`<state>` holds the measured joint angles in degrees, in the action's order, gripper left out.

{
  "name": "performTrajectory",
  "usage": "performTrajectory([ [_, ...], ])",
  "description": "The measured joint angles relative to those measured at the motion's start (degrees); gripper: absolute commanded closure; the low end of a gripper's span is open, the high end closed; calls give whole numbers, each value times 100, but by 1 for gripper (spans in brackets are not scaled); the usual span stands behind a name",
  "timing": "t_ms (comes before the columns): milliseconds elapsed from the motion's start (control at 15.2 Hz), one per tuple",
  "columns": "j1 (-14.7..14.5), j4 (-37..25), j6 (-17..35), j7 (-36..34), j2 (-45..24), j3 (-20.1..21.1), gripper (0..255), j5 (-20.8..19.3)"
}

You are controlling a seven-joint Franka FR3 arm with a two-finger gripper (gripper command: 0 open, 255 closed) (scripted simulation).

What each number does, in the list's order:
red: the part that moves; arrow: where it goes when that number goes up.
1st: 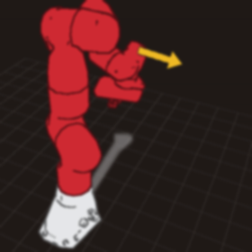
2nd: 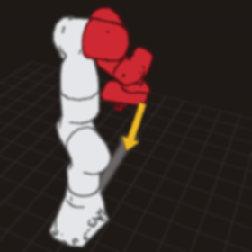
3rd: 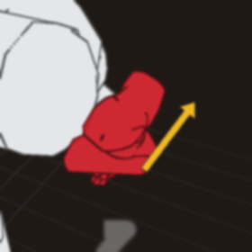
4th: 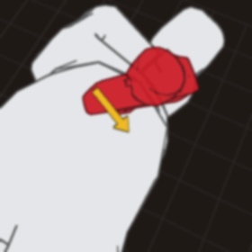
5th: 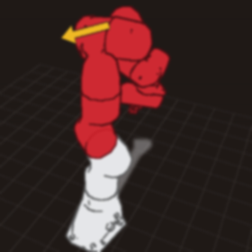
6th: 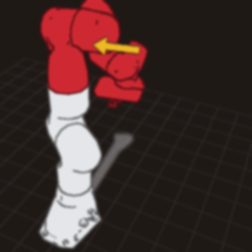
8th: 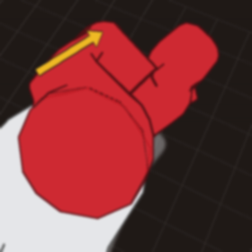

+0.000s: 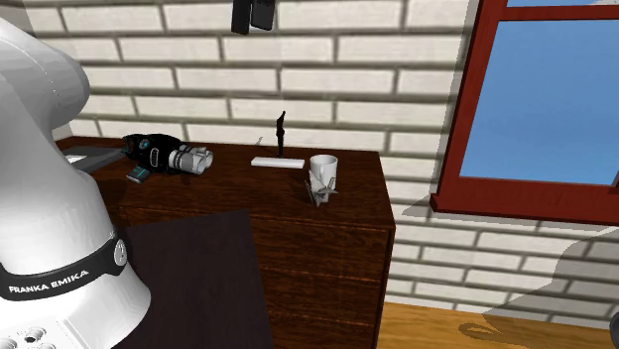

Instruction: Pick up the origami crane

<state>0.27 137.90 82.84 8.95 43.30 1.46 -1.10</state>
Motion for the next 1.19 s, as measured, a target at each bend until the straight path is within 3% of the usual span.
performTrajectory([
  [462,-57,592,809,-879,-130,482,0,513],
  [1188,-172,1157,3016,-2709,-1444,1618,0,1445],
])
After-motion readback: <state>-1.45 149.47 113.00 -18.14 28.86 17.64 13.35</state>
